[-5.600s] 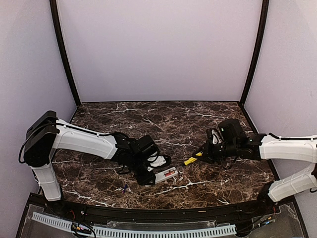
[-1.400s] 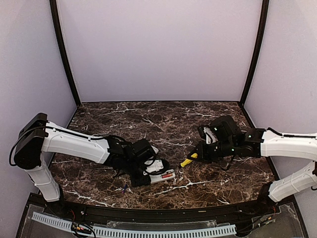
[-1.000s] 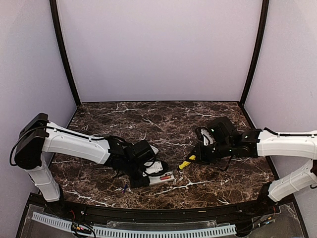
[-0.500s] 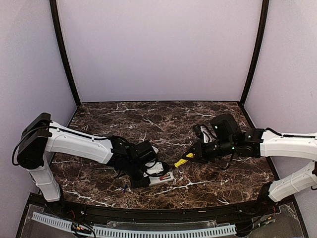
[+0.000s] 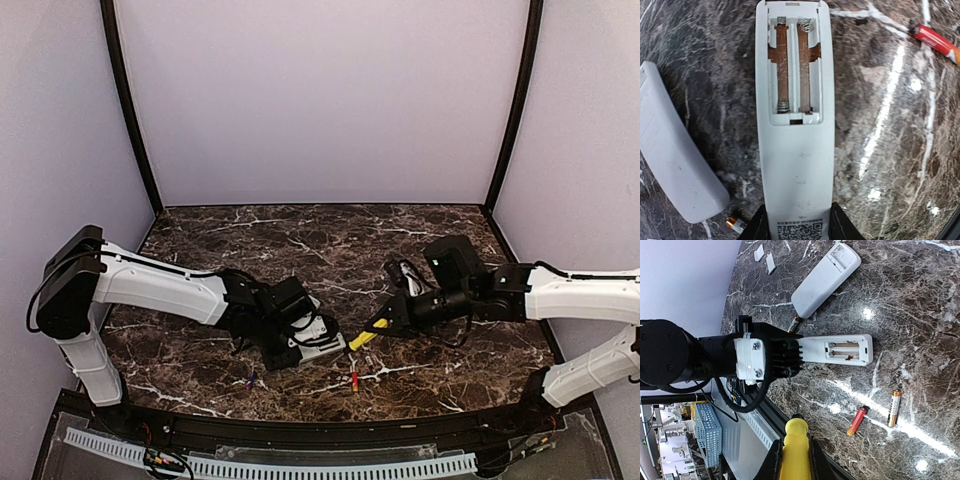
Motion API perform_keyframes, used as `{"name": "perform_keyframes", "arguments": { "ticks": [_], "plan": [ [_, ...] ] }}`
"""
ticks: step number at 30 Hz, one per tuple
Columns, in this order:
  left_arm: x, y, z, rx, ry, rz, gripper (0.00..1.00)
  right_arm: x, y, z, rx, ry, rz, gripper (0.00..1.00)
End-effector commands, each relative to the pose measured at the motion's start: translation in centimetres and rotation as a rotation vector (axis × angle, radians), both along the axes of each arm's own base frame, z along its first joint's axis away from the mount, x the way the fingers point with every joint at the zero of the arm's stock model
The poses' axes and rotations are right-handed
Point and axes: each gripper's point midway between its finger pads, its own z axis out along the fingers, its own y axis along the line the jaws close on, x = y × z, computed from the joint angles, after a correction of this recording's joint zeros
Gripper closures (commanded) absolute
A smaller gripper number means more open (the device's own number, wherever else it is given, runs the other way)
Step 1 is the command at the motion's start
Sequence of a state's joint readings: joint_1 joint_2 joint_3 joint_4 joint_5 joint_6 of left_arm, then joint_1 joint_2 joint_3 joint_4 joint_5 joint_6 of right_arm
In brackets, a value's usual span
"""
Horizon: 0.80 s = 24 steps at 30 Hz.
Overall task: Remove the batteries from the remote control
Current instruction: Remove the battery from the remote control without the battery cover.
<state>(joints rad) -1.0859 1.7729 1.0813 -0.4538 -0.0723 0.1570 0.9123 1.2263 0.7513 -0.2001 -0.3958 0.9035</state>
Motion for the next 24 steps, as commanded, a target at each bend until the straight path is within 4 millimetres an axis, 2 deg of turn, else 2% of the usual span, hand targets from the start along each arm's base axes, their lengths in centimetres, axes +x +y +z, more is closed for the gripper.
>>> {"name": "perform_keyframes", "arguments": {
  "ticks": [1,9,11,13,15,19,24],
  "plan": [
    [1.8,0.0,0.6,-0.005,-0.048,0.057,0.75,0.6,-1.0,0.9,-0.015,-0.050,-0.065,1.00],
    [1.0,-0.6,0.6,-0.040,0.011,0.050,0.69,2.5,-3.6,1.3,-0.075,-0.121,-0.223,1.00],
    [0.9,-0.7,0.6,-0.049,0.018,0.053,0.63,2.8,-3.8,1.3,-0.083,-0.129,-0.239,1.00],
    [0.9,-0.8,0.8,-0.058,0.021,0.058,0.47,3.0,-4.1,1.2,-0.086,-0.132,-0.256,1.00],
    [0.9,-1.0,1.1,-0.076,0.019,0.056,0.38,3.2,-4.2,1.2,-0.079,-0.135,-0.274,1.00],
    [1.1,-1.3,2.1,-0.116,0.002,0.065,0.29,3.6,-4.4,1.3,-0.058,-0.142,-0.292,1.00],
    [1.8,-1.9,4.8,-0.235,0.022,0.114,0.27,4.2,-4.4,1.4,-0.049,-0.157,-0.304,1.00]
  ]
}}
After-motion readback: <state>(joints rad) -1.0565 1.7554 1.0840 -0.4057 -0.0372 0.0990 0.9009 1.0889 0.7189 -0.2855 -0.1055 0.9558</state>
